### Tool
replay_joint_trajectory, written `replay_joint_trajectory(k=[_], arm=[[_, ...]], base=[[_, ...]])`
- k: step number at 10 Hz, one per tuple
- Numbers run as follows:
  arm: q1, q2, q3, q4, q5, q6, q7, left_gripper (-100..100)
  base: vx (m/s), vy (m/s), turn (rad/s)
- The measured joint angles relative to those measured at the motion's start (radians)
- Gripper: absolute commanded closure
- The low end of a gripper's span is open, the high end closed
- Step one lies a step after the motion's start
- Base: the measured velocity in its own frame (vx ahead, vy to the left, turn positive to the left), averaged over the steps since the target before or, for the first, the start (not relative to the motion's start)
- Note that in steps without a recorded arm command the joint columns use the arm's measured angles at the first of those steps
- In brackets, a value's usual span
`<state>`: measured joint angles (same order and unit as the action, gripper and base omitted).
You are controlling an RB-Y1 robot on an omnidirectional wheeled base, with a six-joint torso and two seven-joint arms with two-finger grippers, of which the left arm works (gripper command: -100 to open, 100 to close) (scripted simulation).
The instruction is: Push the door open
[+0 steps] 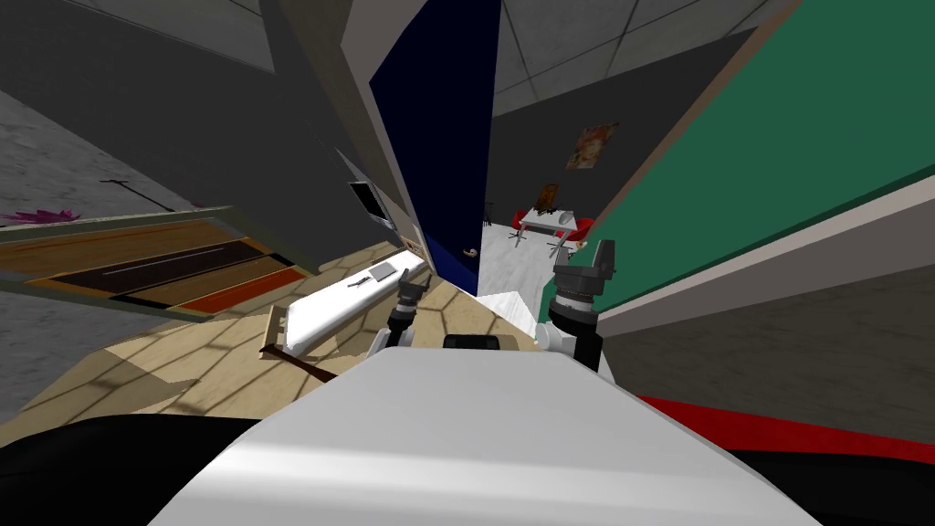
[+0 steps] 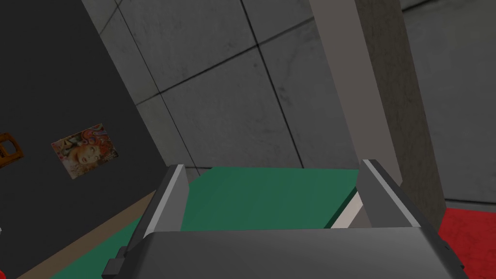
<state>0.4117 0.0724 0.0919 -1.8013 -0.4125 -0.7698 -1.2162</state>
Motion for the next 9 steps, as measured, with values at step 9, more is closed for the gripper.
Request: replay_joint_trajectory(k=[9], arm=[[-0.018,0.000,0.028,0.133,-0.080,-0.041,-0.227,-100]], base=[[0.059,0.012,-0.060]])
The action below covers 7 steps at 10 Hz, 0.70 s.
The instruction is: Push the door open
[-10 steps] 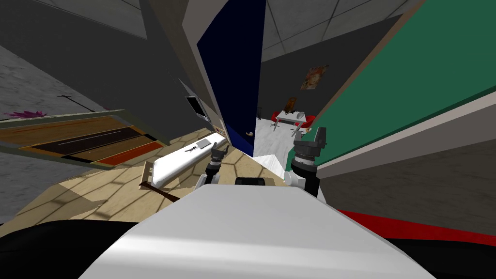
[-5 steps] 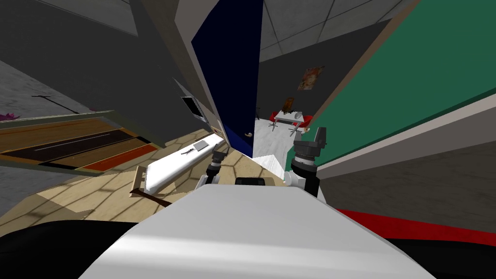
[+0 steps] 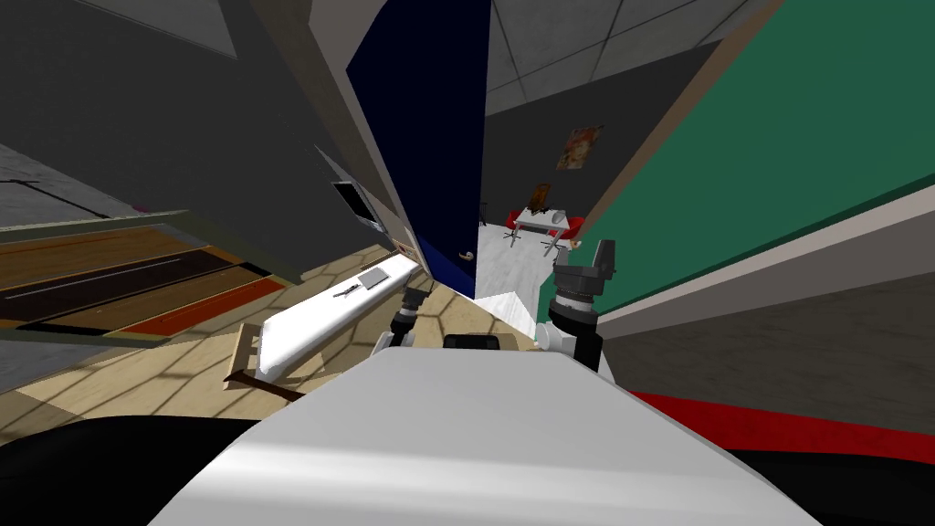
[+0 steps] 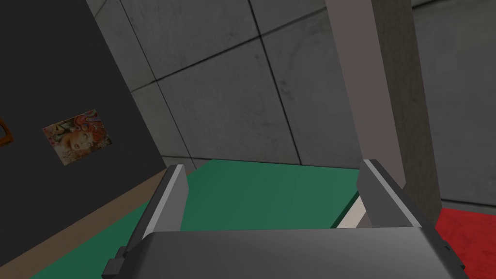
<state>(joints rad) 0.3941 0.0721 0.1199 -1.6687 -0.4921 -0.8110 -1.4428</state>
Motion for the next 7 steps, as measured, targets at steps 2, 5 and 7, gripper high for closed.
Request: replay_joint_trajectory(k=[2,5,7], arm=[[-0.010,0.000,0.007,0.032,-0.013,-0.009,-0.045,-100],[-0.009,-0.004,0.014,0.068,-0.042,-0.021,-0.123,-100],[-0.019,-0.005,0.023,0.107,-0.059,-0.033,-0.176,-100]], base=[[0.071,0.017,-0.091],[0.064,0.016,-0.059],[0.056,0.012,-0.048]])
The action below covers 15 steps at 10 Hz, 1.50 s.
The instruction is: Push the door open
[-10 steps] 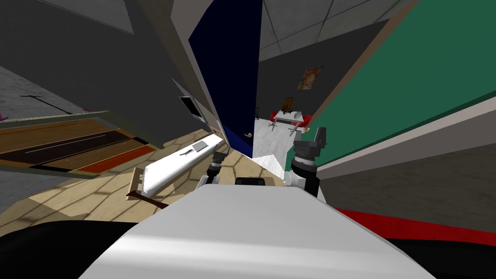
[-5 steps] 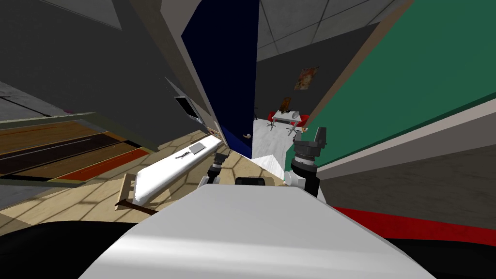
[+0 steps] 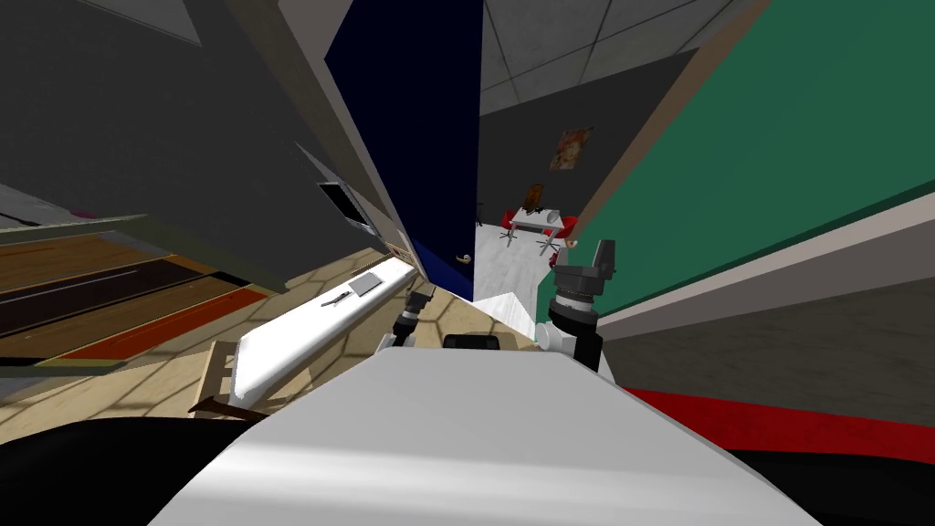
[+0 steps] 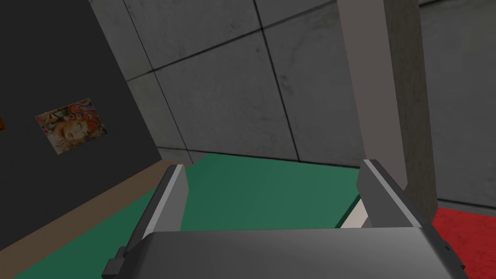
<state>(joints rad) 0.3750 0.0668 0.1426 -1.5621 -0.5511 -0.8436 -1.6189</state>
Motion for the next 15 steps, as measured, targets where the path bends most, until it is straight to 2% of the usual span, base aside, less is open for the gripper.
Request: replay_joint_trajectory(k=[11,14,15], arm=[[-0.014,-0.018,0.030,0.142,-0.092,-0.043,-0.276,-100],[-0.021,-0.025,0.038,0.179,-0.116,-0.052,-0.349,-100],[-0.023,-0.031,0.042,0.201,-0.123,-0.061,-0.380,-100]], base=[[0.060,0.019,-0.059],[0.061,0.026,-0.052],[0.078,0.036,-0.079]])
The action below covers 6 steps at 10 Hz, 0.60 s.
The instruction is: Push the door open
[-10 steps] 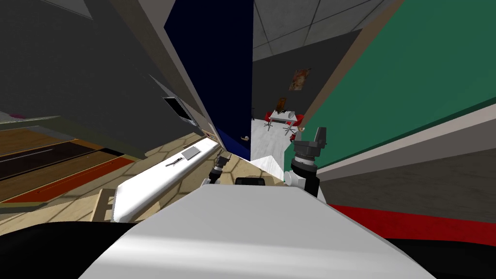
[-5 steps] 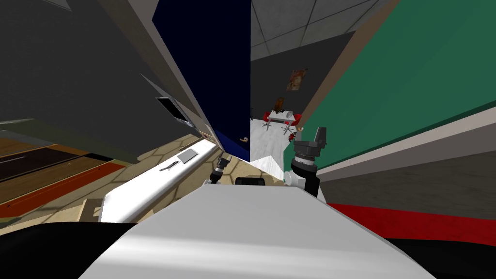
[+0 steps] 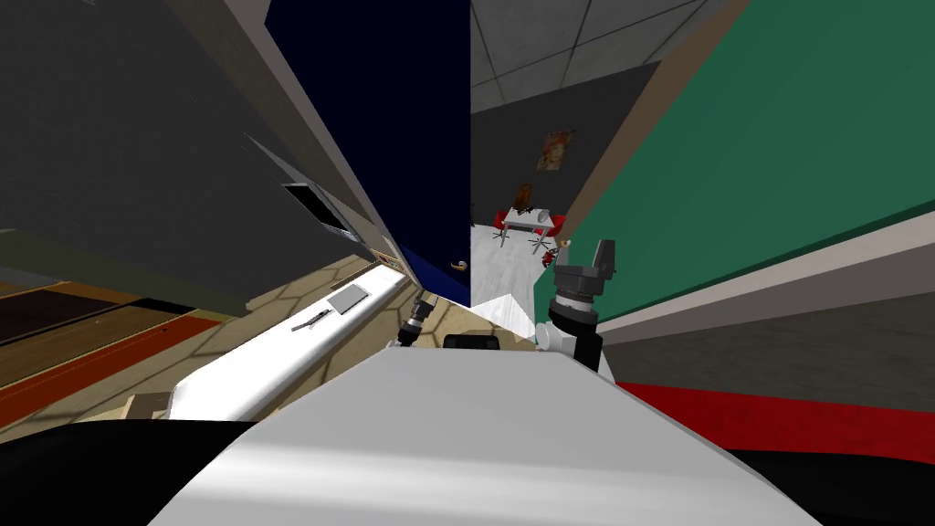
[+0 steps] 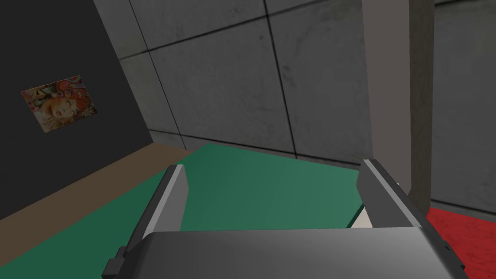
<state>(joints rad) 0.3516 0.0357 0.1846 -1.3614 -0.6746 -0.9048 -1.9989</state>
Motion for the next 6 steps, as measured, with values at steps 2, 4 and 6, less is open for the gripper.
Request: replay_joint_trajectory(k=[2,4,6], arm=[[-0.001,-0.003,0.006,0.023,-0.015,-0.010,-0.051,-100],[-0.007,-0.008,0.011,0.047,-0.033,-0.013,-0.103,-100],[-0.008,-0.015,0.015,0.069,-0.044,-0.022,-0.147,-100]], base=[[0.051,0.017,-0.041],[0.062,0.021,-0.058],[0.057,0.024,-0.049]])
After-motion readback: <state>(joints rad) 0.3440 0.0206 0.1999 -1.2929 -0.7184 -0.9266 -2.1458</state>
